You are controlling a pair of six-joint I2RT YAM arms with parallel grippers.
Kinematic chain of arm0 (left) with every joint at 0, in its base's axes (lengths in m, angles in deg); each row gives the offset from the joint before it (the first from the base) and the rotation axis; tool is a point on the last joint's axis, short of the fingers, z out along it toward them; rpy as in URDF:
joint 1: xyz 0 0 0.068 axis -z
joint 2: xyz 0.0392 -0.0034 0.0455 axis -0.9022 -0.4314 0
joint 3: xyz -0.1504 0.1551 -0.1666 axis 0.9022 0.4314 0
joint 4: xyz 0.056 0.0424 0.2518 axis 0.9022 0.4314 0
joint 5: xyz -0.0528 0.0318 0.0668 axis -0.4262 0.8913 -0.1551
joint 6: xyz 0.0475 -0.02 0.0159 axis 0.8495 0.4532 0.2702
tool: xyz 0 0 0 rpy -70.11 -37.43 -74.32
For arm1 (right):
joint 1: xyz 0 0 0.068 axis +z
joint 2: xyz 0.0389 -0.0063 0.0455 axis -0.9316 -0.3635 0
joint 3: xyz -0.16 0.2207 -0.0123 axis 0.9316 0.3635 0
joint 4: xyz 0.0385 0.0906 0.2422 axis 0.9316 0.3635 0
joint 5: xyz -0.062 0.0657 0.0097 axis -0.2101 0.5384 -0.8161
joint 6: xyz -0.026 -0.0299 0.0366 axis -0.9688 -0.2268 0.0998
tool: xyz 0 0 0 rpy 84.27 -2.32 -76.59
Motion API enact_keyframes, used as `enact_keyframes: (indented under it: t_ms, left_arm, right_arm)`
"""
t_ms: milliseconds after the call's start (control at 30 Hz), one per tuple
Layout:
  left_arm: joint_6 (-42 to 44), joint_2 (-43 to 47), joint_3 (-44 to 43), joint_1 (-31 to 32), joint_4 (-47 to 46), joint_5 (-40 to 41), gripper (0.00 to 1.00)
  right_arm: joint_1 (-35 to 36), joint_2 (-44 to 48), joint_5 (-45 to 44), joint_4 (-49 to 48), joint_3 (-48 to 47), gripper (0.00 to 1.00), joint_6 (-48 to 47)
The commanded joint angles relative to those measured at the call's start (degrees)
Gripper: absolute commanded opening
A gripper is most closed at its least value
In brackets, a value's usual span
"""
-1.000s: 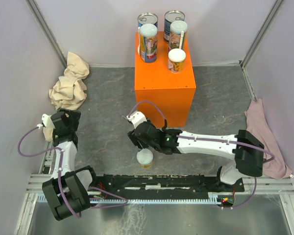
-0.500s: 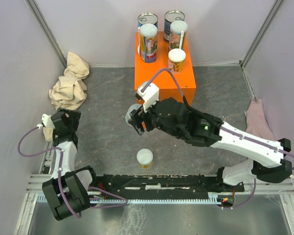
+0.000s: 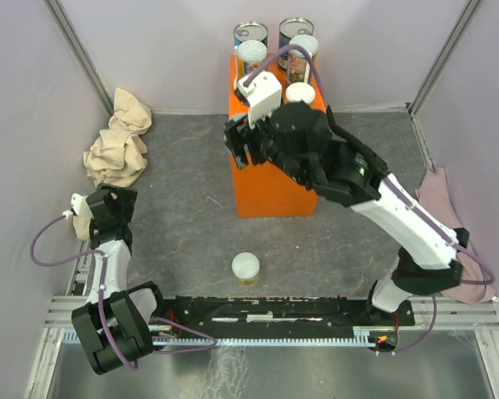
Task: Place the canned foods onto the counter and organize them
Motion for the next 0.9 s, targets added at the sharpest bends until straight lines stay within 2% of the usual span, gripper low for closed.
enact_keyframes:
  t_ms: [0,133,567,867]
  left_arm:
    - [-1.4,0.3,-0.2,-0.5,-2.6,0.0,0.95]
    - [-1.4,0.4,-0.1,-0.5,-2.6,0.0,0.95]
    - [-1.5,0.2,0.0,-0.5,-2.9,-0.4,0.95]
    - [-1.6,0.1,0.1,-0.5,-3.3,-0.7,0.95]
  right_arm:
    - [-5.9,-6.2,-0.5,4.5,-13.0,0.39,-0.9]
    - [-9.2,-11.7,-0.3,8.5,-21.0,0.39,-0.9]
    - [-16.7,-16.9,3.7,8.0,-22.8,0.41,2.0]
    - [-19.4,-21.2,7.1,9.9,-26.6,0.48,3.6]
